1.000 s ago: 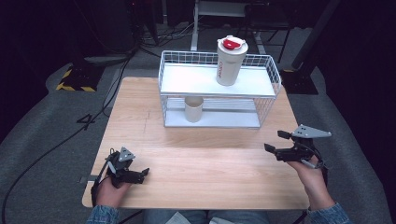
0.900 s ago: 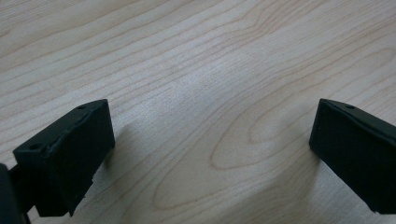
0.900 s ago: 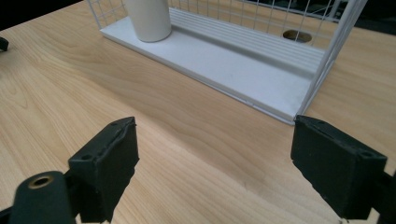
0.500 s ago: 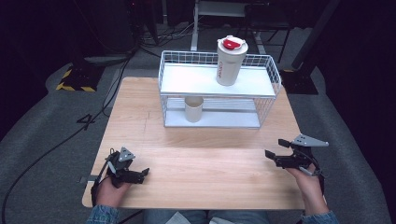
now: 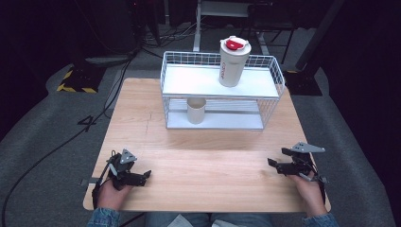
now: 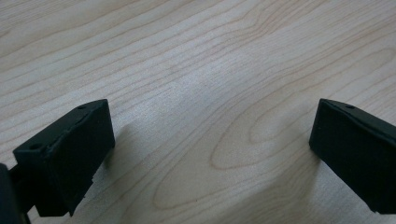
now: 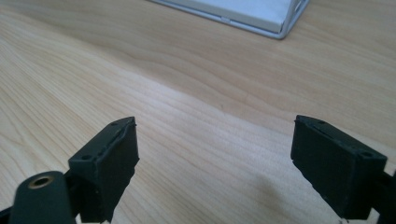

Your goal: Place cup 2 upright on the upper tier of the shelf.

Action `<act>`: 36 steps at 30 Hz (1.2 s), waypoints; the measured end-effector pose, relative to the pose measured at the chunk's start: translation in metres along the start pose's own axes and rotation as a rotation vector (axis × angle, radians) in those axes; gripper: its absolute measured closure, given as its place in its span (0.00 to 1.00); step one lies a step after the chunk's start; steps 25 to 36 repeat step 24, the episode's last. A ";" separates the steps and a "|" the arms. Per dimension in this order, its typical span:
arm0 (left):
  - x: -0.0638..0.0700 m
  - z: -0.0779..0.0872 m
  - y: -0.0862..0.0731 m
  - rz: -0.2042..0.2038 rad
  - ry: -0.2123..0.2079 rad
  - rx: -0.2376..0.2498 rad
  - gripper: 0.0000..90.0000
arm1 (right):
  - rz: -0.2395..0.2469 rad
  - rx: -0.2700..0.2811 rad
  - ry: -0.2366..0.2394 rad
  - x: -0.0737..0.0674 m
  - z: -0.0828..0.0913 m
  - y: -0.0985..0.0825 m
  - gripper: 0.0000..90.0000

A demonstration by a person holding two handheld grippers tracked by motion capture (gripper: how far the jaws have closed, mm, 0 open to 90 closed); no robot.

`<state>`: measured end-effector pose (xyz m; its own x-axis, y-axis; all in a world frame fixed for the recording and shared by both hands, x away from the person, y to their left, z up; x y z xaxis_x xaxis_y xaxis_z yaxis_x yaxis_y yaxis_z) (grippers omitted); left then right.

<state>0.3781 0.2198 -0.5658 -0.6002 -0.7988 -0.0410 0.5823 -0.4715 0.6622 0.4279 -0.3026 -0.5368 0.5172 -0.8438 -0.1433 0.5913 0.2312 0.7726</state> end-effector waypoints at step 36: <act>0.001 0.001 -0.001 0.042 0.036 0.002 0.01 | 0.001 -0.080 -0.117 0.003 -0.016 -0.018 0.07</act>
Point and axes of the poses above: each handheld gripper's, and its own axes: z roughly backward along the jaws, y roughly out of its top, x roughly to its right, the point moved 8 cm from there along -z, roughly forward along the jaws, and after that the axes turned 6 degrees about -z, right-handed, at the moved point
